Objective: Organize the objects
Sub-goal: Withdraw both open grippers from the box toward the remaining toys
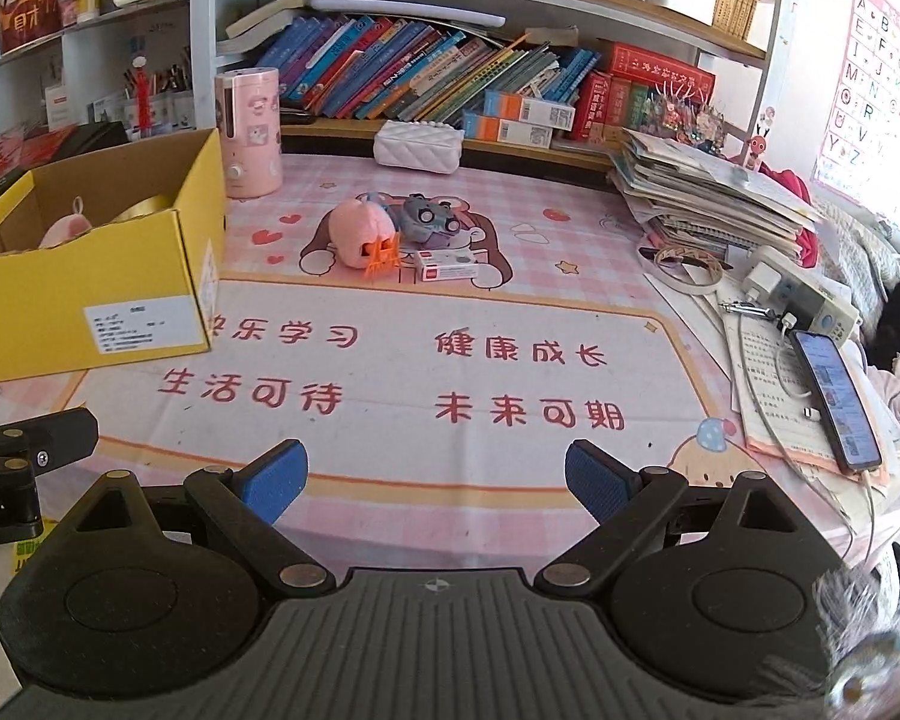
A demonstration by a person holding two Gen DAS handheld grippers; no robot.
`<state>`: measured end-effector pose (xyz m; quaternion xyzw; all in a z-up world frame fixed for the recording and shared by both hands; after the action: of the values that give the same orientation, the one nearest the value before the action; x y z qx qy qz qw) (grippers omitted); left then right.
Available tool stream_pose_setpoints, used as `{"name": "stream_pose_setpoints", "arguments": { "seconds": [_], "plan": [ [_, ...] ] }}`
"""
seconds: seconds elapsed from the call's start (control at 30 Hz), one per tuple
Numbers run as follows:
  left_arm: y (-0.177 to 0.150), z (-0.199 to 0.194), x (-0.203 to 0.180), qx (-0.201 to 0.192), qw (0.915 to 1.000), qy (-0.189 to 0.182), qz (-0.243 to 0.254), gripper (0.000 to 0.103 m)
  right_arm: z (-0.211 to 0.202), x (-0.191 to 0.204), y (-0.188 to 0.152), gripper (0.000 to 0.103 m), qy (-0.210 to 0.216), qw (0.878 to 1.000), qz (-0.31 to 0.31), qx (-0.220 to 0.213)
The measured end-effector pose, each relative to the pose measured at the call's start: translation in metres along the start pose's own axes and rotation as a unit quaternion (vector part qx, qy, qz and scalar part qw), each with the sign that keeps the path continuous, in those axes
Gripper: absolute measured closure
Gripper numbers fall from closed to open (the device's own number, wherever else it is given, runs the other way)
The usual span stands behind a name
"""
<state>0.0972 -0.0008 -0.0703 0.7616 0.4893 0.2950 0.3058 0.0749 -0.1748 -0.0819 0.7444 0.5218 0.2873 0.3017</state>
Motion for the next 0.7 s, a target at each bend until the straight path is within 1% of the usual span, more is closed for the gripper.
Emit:
{"name": "stream_pose_setpoints", "arguments": {
  "seconds": [0.27, 0.5, 0.7],
  "plan": [
    [0.021, 0.02, -0.007, 0.003, 0.9999, 0.011, -0.002, 0.006, 0.026, -0.006, 0.023, 0.01, 0.011, 1.0, -0.005, 0.006],
    [0.042, 0.043, -0.012, 0.006, 0.9995, 0.024, -0.019, 0.006, 0.052, -0.008, 0.05, 0.01, 0.03, 0.999, -0.023, 0.009],
    [0.059, 0.061, -0.023, 0.008, 0.9992, 0.029, -0.027, 0.006, 0.075, -0.013, 0.073, 0.014, 0.057, 0.998, -0.035, 0.018]
  ]
}}
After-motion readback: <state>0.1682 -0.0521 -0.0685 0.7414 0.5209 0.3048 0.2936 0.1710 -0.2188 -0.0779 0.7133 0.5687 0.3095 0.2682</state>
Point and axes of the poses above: each gripper's, at about its wrist camera, not at the fingertips, and z roughly the way its jaws point, x to its left, y to its top, the point moved 9 cm from there along z, roughly the way its jaws point, and after that the axes turned 15 degrees about z, right-handed, at the moved point
